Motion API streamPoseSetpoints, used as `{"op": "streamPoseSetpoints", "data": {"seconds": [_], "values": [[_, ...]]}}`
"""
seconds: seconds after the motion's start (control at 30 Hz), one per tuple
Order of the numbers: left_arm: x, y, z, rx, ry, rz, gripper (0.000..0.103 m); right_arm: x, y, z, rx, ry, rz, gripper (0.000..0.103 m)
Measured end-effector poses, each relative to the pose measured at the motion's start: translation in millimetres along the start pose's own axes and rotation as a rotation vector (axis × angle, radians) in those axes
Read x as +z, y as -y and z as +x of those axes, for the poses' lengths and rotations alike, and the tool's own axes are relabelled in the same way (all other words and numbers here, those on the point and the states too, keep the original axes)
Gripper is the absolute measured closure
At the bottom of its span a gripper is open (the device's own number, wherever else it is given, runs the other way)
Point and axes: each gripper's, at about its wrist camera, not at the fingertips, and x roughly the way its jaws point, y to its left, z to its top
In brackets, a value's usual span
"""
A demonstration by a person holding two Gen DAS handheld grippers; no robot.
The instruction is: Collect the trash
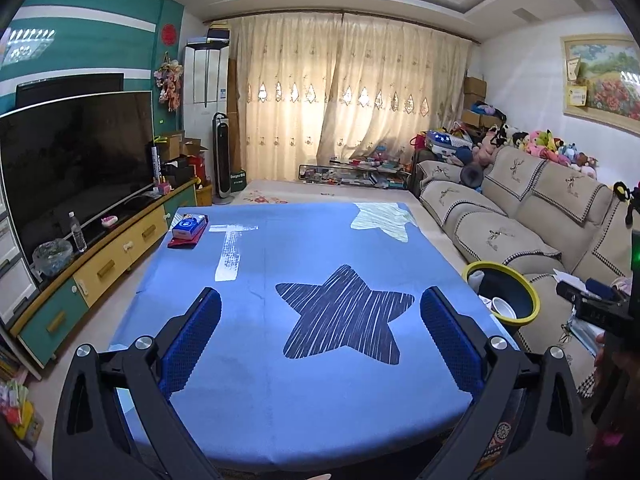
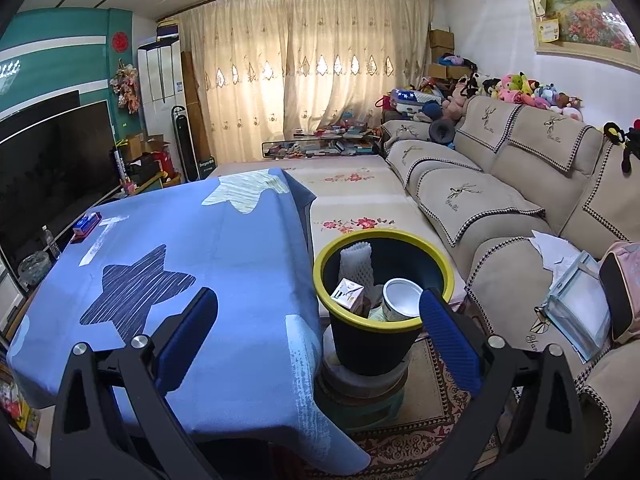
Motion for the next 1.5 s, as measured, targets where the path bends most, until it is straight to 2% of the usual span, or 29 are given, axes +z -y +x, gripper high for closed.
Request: {"op": "streamPoseSetpoints", "data": {"seconds": [0.23,0.83,1.5], "values": [[0.4,6.7,18.7,-0.01,-0.035,-0.011,0.005,-3.2,-1.8,5.0,0.008,-0.02,-0.013,0.007],[-5.1,5.4,38.3,-0.013,-0.066,-0.022,0.005,-5.4,-5.2,10.2,0.037,-0.035,-0.014,0.007],[-7.0,7.1,41.8,-0.013,-0.068,-0.019,0.005,-5.0,-5.6,11.9,0.035,-0.037,-0.011,0.007]]}}
